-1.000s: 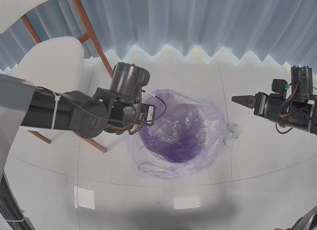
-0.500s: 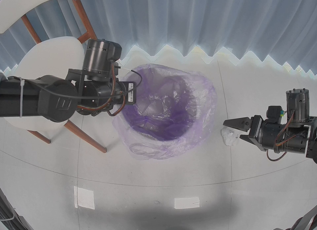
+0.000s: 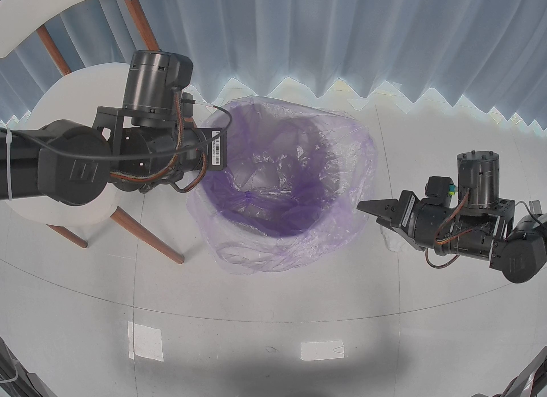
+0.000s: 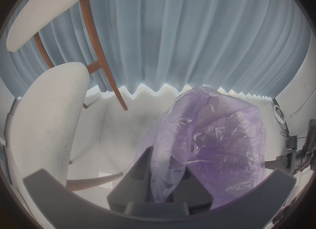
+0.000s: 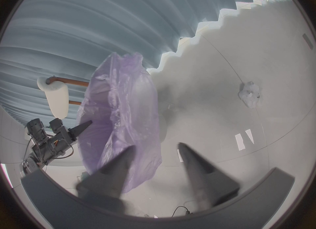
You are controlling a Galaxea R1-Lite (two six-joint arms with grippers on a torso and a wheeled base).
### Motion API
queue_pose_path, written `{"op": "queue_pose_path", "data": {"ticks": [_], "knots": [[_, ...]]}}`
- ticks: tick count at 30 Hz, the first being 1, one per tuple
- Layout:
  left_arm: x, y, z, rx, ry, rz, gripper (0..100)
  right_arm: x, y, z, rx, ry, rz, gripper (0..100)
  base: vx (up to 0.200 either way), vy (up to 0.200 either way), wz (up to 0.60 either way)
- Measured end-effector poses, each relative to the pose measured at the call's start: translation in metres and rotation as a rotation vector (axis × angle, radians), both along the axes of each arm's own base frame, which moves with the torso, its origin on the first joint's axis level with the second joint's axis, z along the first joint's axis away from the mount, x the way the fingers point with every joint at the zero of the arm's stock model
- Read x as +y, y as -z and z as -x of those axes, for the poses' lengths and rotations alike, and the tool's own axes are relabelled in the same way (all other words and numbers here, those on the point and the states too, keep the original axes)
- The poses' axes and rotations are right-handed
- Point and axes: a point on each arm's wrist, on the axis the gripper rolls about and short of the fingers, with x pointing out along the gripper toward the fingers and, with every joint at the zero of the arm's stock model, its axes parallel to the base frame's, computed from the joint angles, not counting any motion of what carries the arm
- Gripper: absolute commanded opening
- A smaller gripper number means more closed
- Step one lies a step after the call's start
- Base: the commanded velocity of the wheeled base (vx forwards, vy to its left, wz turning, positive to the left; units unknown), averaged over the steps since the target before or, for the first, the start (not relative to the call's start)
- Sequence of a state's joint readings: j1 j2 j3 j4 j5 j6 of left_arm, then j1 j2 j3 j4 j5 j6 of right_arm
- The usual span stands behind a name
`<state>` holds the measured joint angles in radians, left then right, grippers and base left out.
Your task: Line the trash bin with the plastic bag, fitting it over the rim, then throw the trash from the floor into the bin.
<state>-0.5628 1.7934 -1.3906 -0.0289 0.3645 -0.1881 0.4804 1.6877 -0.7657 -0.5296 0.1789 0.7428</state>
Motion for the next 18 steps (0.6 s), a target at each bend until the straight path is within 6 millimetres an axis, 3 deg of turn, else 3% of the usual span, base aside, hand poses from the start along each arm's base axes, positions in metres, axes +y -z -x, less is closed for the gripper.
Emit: {"op": "queue_pose_path", "data": {"ticks": [8,18], "knots": [[0.002,-0.006,0.005,-0.013,0.003,0.009,0,0.008,0.008,-0.017,0.013,0.003,0.005,0,0.0,0.0,0.0],[-0.008,-0.016,0.022,-0.015,0.042,0.072,0,0.013,0.034,-0.025,0.083,0.002,0.042,0,0.0,0.0,0.0]]}}
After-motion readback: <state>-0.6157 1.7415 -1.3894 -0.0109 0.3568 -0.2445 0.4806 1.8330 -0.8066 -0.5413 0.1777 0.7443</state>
